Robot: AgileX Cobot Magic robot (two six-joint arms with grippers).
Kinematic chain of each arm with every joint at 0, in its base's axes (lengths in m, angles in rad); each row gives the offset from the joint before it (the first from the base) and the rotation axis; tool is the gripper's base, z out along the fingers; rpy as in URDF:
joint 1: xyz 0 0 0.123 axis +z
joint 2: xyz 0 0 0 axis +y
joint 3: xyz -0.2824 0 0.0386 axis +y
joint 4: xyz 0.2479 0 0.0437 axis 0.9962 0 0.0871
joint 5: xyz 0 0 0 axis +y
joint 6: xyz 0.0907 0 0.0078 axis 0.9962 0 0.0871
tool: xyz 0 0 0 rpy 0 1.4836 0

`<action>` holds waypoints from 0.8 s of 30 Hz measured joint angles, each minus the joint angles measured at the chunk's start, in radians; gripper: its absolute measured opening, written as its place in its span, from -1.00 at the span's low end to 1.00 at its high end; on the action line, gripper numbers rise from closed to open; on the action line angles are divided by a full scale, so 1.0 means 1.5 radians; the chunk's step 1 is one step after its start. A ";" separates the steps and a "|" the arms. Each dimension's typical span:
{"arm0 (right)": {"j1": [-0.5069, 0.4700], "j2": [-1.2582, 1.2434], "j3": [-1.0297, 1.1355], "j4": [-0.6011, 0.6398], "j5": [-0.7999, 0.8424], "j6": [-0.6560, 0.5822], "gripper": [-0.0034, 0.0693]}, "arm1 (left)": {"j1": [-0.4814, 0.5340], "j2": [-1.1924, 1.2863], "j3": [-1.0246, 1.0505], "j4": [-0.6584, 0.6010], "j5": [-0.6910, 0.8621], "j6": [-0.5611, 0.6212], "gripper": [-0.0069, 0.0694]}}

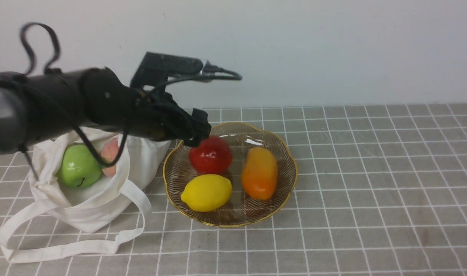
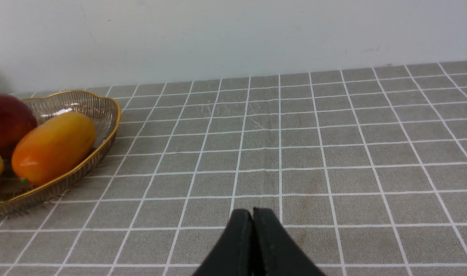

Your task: Take the fruit out of the bag on the grey coffee tablecloth and place them on the plate.

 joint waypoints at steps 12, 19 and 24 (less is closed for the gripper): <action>0.000 0.000 0.000 0.000 0.000 0.000 -0.95 | 0.000 -0.443 0.009 0.037 0.239 -0.055 -0.82; 0.000 0.000 0.000 0.000 0.000 0.000 -0.95 | 0.000 -0.729 0.158 0.031 0.189 -0.070 -0.84; 0.000 0.000 0.000 0.000 0.000 0.000 -0.95 | 0.000 -0.868 0.282 0.030 0.137 -0.151 -0.84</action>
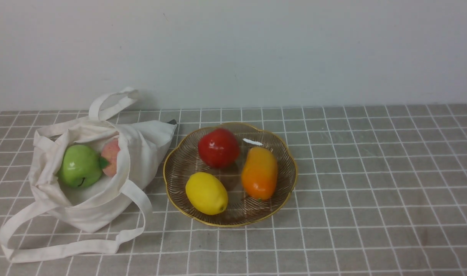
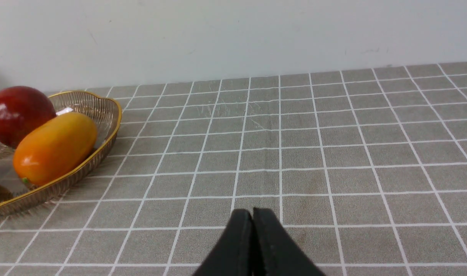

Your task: Take the fruit out of the bag on the grey coffee tablecloth and place them on the plate.

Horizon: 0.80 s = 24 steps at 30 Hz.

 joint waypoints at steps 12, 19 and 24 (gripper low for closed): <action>0.000 0.000 0.000 0.000 0.000 0.000 -0.95 | 0.000 -0.077 0.133 0.005 -0.032 0.017 -0.84; 0.000 0.000 0.000 0.000 0.000 0.000 -0.95 | 0.000 -0.077 0.175 0.082 -0.043 0.086 -0.84; 0.000 0.000 0.000 0.000 0.000 0.000 -0.95 | 0.016 -0.094 0.242 0.129 -0.043 0.088 -0.84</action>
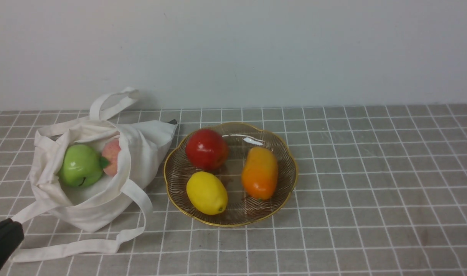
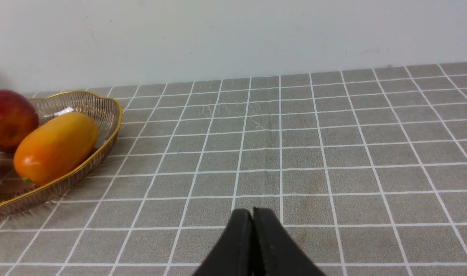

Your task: Take the fruit out of the bag on the grey coffee tablecloth and place them on the plate.

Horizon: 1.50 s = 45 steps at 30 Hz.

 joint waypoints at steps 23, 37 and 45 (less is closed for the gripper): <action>0.000 0.000 0.000 -0.001 0.001 0.000 -0.95 | 0.173 -0.122 0.264 0.007 -0.080 0.003 -0.84; 0.000 0.000 0.000 -0.001 0.001 0.000 -0.95 | 0.174 -0.122 0.264 0.007 -0.080 0.003 -0.84; 0.000 0.000 0.000 -0.001 0.001 0.000 -0.95 | 0.174 -0.122 0.264 0.007 -0.080 0.003 -0.84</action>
